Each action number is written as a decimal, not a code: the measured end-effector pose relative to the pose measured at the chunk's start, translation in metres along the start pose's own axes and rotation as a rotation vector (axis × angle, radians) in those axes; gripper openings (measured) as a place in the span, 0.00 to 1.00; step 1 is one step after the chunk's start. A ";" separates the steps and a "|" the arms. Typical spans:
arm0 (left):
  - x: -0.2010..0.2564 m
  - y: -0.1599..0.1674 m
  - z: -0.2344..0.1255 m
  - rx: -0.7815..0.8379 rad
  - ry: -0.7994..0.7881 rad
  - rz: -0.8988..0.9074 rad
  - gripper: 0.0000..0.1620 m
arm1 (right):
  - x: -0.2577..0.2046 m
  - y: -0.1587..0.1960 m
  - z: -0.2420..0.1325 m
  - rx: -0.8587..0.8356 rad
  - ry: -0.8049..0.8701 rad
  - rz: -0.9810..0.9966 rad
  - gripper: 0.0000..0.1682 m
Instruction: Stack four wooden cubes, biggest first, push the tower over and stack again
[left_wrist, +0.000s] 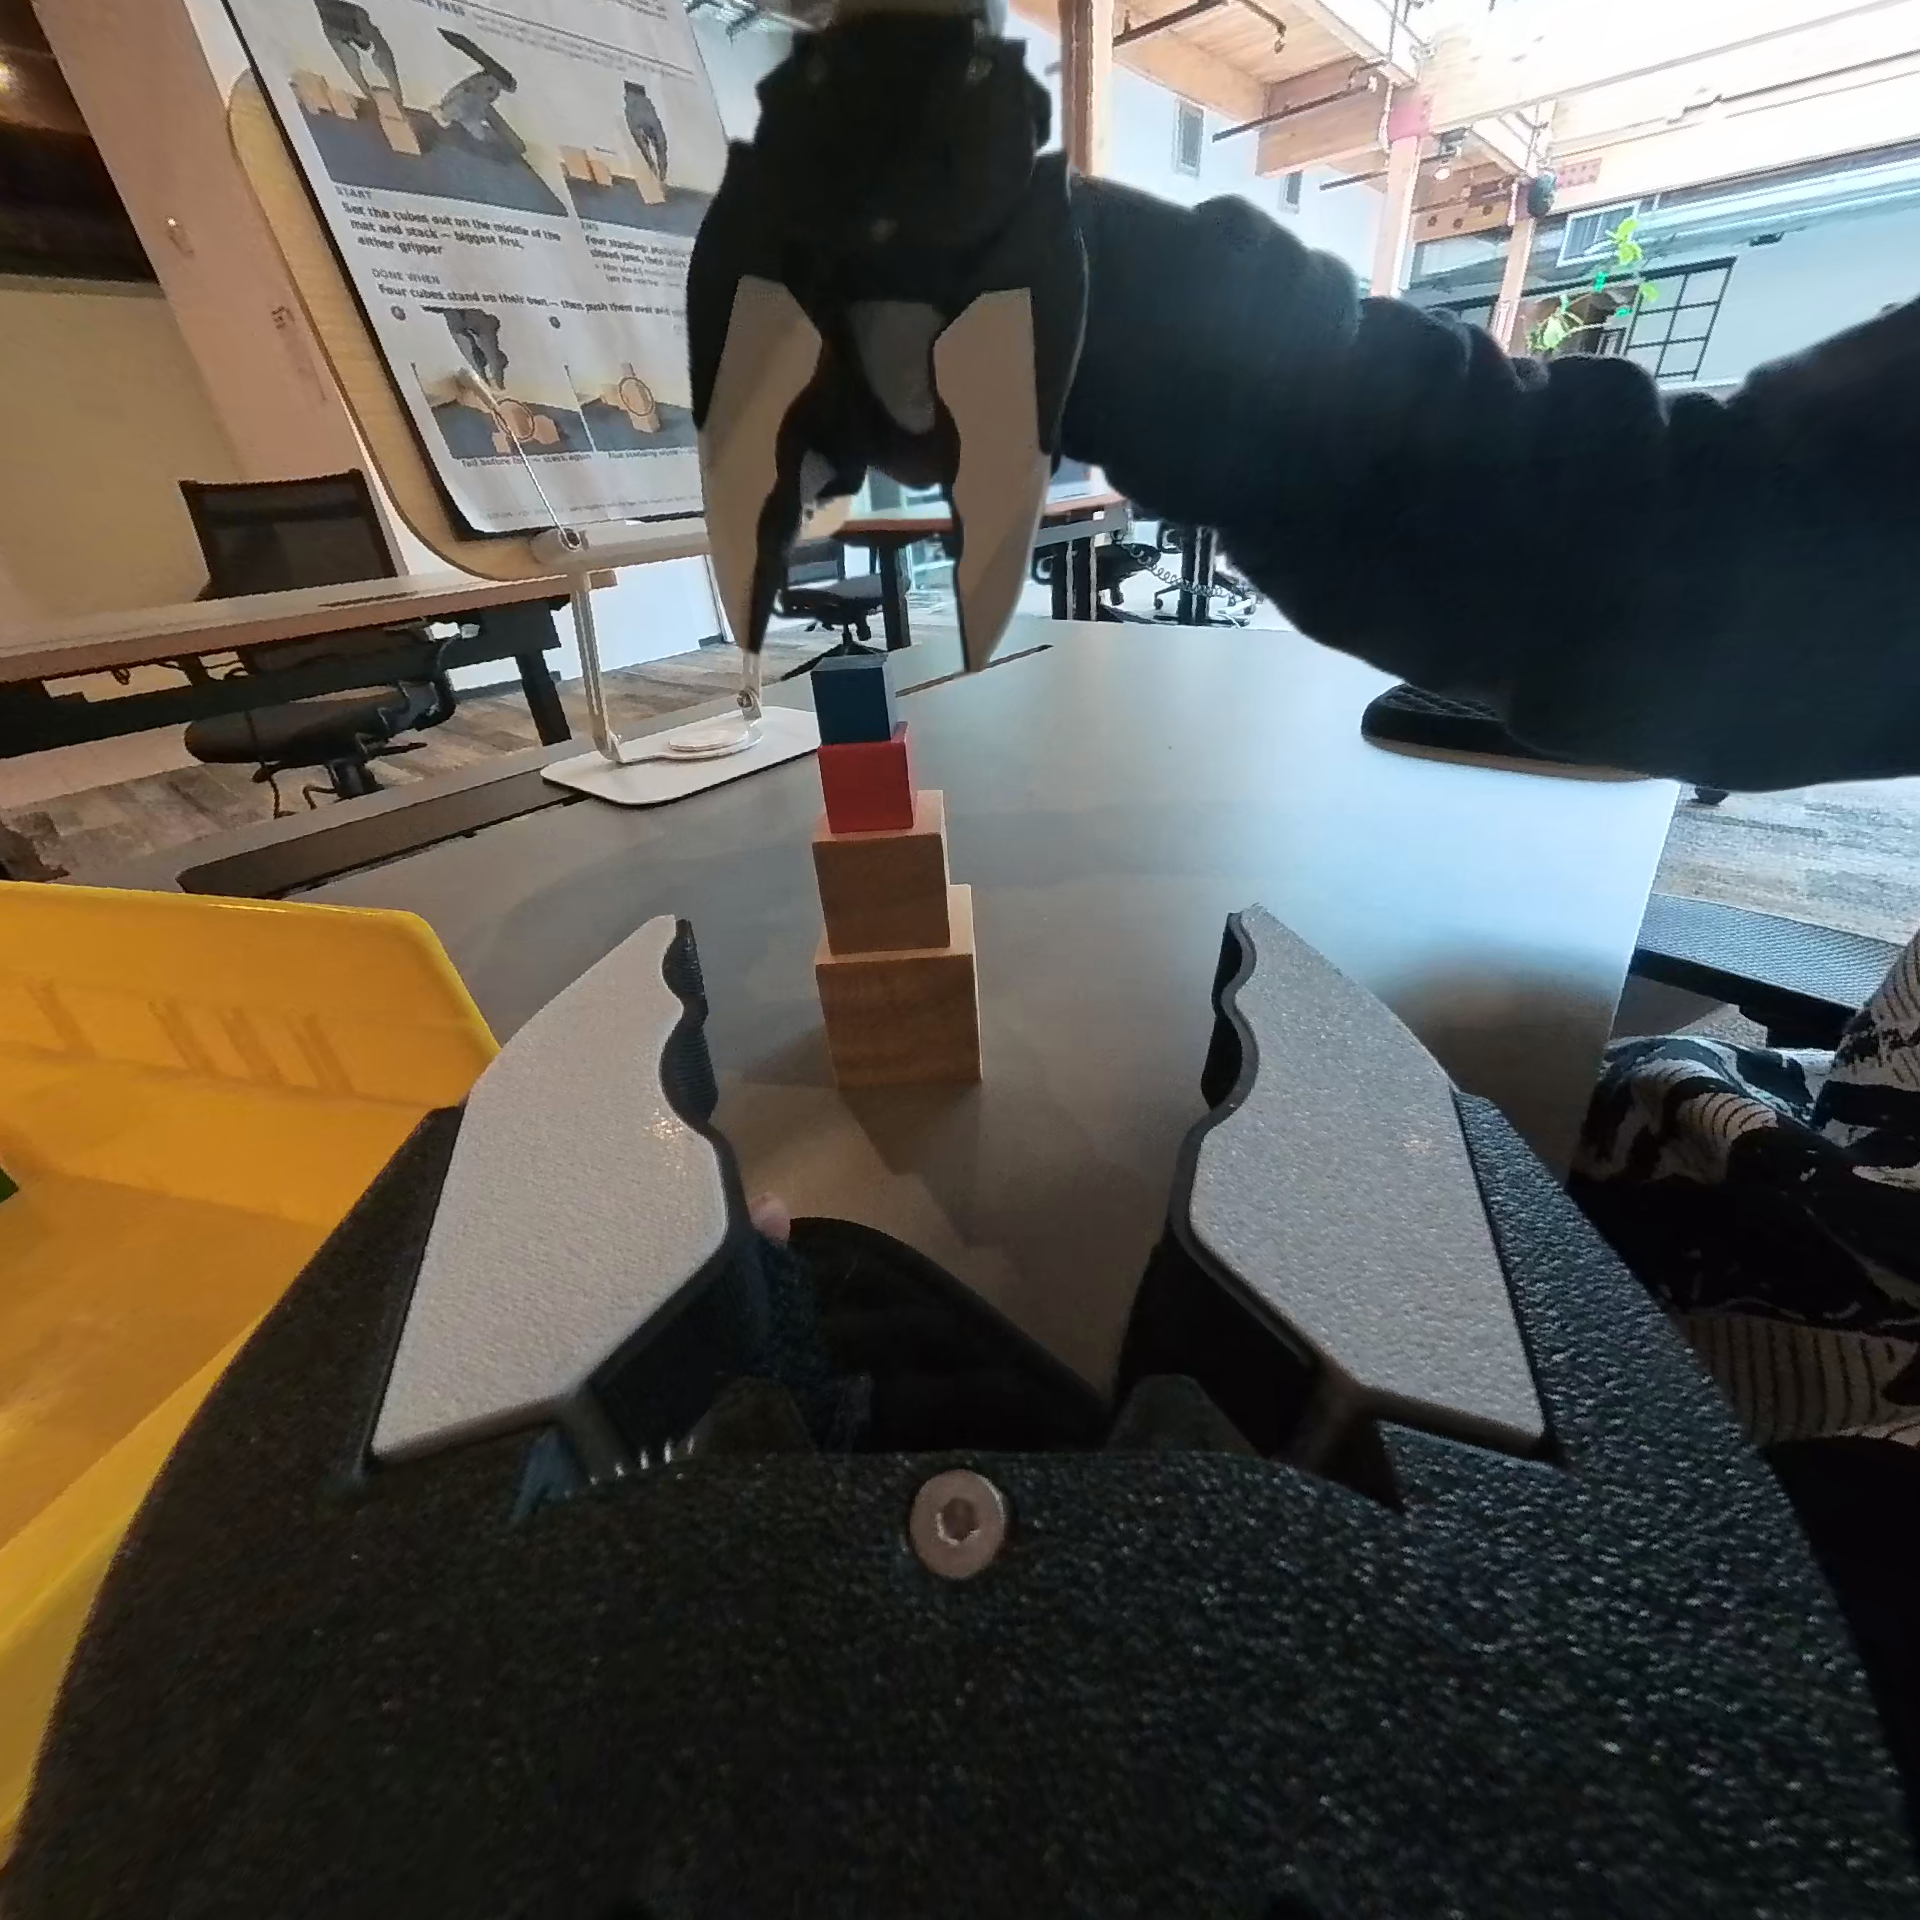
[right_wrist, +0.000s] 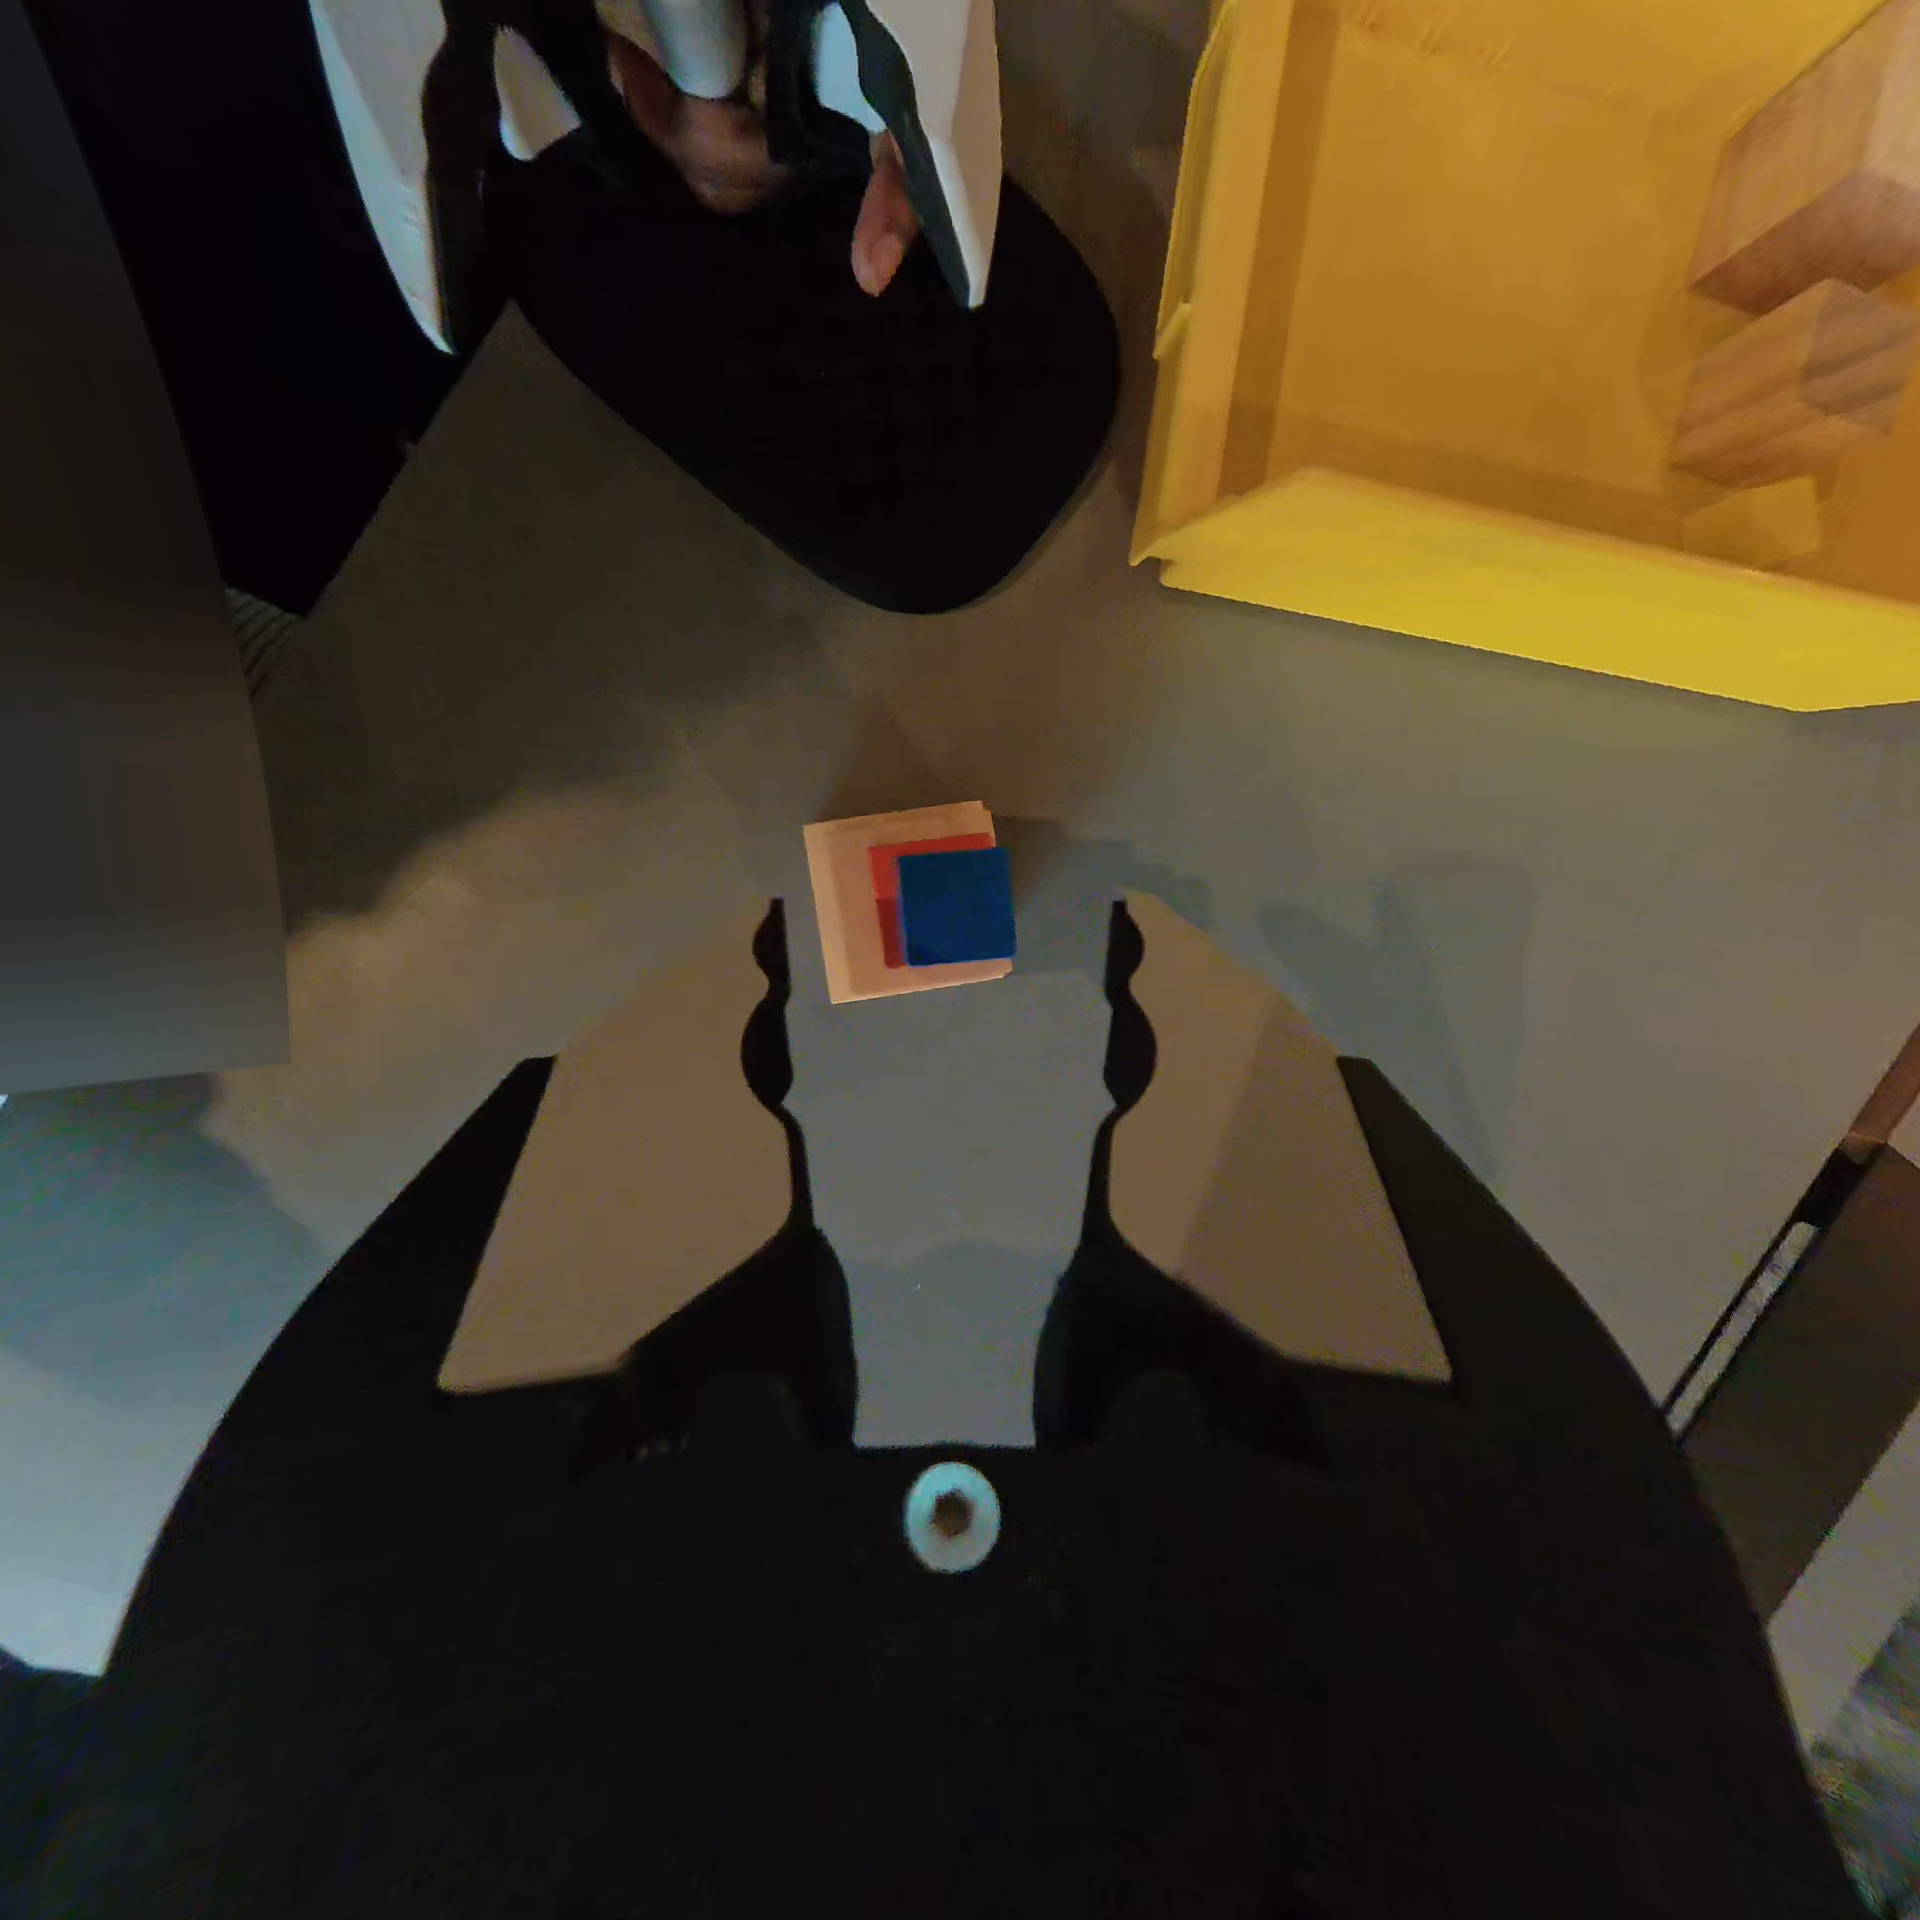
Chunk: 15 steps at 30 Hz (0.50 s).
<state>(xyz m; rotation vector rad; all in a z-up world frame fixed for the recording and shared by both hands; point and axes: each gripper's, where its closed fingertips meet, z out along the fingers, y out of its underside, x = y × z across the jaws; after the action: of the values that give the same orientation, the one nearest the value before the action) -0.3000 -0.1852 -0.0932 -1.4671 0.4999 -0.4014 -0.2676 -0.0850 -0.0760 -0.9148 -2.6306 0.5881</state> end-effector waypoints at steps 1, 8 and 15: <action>0.000 0.000 0.000 0.000 0.000 0.001 0.57 | 0.000 -0.001 -0.002 0.001 0.012 -0.001 0.36; 0.000 0.000 0.000 -0.001 0.000 0.002 0.57 | -0.004 -0.019 -0.022 0.034 0.147 0.005 0.38; 0.000 0.000 0.000 0.000 0.000 0.001 0.57 | -0.047 -0.020 -0.035 0.220 0.256 0.112 0.45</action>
<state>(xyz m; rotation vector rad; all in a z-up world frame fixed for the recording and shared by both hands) -0.2998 -0.1855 -0.0935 -1.4668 0.5005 -0.4007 -0.2283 -0.1194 -0.0429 -0.9996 -2.2496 0.7200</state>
